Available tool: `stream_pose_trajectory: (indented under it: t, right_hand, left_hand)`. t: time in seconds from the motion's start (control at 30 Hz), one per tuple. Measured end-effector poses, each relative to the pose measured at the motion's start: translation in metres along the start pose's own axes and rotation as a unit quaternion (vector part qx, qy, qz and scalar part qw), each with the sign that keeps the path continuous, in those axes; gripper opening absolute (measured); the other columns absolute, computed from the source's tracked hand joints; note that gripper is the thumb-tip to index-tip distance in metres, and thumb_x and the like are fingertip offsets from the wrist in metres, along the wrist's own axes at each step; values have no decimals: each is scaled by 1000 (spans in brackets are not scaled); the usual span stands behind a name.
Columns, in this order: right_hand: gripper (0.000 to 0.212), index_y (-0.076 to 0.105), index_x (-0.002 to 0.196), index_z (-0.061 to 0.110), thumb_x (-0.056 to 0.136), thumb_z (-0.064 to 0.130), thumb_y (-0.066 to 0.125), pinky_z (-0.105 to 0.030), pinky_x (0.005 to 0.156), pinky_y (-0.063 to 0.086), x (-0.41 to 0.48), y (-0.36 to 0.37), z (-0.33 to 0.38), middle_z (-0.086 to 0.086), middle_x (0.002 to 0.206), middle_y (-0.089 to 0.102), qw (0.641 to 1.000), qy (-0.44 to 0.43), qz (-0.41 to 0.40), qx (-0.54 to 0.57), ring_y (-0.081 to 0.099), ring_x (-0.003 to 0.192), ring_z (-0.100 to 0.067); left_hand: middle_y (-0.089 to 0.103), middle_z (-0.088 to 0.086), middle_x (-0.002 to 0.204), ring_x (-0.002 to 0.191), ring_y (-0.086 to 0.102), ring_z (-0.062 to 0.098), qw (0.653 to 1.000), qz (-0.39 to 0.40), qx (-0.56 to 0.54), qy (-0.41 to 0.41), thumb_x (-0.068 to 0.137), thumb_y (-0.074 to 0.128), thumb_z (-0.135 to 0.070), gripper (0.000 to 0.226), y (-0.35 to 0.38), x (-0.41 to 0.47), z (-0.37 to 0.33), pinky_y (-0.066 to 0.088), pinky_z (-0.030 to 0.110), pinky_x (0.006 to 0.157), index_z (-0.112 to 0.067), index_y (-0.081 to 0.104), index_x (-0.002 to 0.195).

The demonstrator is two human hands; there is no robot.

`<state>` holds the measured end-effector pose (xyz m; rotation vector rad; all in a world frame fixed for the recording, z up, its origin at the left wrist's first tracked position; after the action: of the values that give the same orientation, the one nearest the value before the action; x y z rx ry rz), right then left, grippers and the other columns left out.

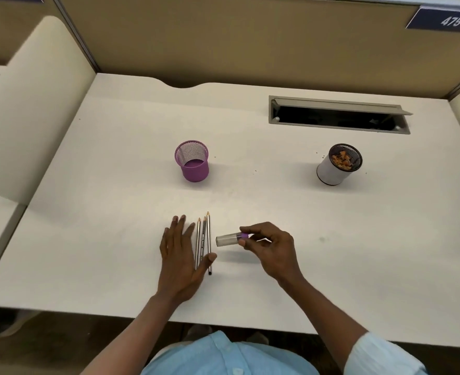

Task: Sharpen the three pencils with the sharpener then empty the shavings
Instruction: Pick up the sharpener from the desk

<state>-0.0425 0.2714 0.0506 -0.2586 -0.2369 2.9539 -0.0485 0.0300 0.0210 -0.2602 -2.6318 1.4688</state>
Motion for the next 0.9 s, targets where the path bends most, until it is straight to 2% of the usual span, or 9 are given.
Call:
stream_pose_trajectory:
  t: [0.1,0.27,0.37,0.5,0.57,0.73,0.8,0.9]
  right_hand:
    - [27,83,108,20,84,9,88,-48,79,65,-9,7,-9,6,103,79,1000,-8,20,-17,75,86,-20]
    - [31,80,119,18,90,7,81,-44,81,65,-18,23,-8,5,109,77,996,-48,64,-35,76,97,-21]
    - [32,79,122,19,92,8,79,-40,80,65,-24,29,-6,7,110,76,994,-59,78,-49,75,99,-17]
    - [31,80,122,18,92,12,80,-42,79,65,-29,33,-5,5,107,77,992,-64,97,-39,75,98,-19]
    - [29,80,121,15,92,10,79,-43,79,66,-31,35,-3,-1,105,76,992,-60,112,-17,75,97,-23]
    - [27,80,119,7,92,1,76,-36,80,66,-27,38,4,-9,101,77,986,-40,159,-8,79,88,-25]
    - [27,80,118,6,93,-4,73,-33,81,65,-23,37,6,-11,102,78,985,-32,172,-7,80,86,-25]
    - [29,80,118,6,93,-6,71,-35,88,64,-17,35,8,-10,102,81,982,-10,187,7,80,88,-26]
  left_hand:
    - [38,1,168,166,13,23,998,-21,-46,46,105,33,-67,73,-9,-6,-30,12,56,132,-15,45,155]
    - [48,-9,149,155,29,10,992,-38,-75,94,103,57,-44,45,-11,-18,-55,23,36,124,-16,59,139]
    - [55,-7,137,142,45,18,990,-48,-39,129,102,61,-29,32,-11,-24,-59,30,34,115,-17,63,131]
    - [71,0,118,115,64,22,992,-39,-38,116,98,70,-20,29,-8,-29,-49,41,31,103,-15,66,127]
    - [74,1,113,107,67,22,992,-32,-49,113,95,72,-12,33,-6,-31,-47,45,31,100,-13,67,127]
    - [73,4,115,107,62,16,991,-29,-101,83,89,76,4,43,-4,-39,-45,50,30,96,-12,65,127]
    - [72,5,114,105,57,14,991,-32,-116,65,91,72,3,39,-4,-40,-42,50,27,91,-12,64,126]
    - [70,4,115,102,59,15,990,-33,-137,32,95,66,-9,34,-6,-41,-38,45,19,87,-16,62,128]
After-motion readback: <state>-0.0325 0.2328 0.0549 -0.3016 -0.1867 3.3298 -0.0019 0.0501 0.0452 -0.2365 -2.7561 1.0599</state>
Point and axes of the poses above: each hand's wrist, its own x-axis towards the middle knuckle, its own y-axis out of the palm, z = x × y, the point moved 6 cm from there along x, towards the middle knuckle
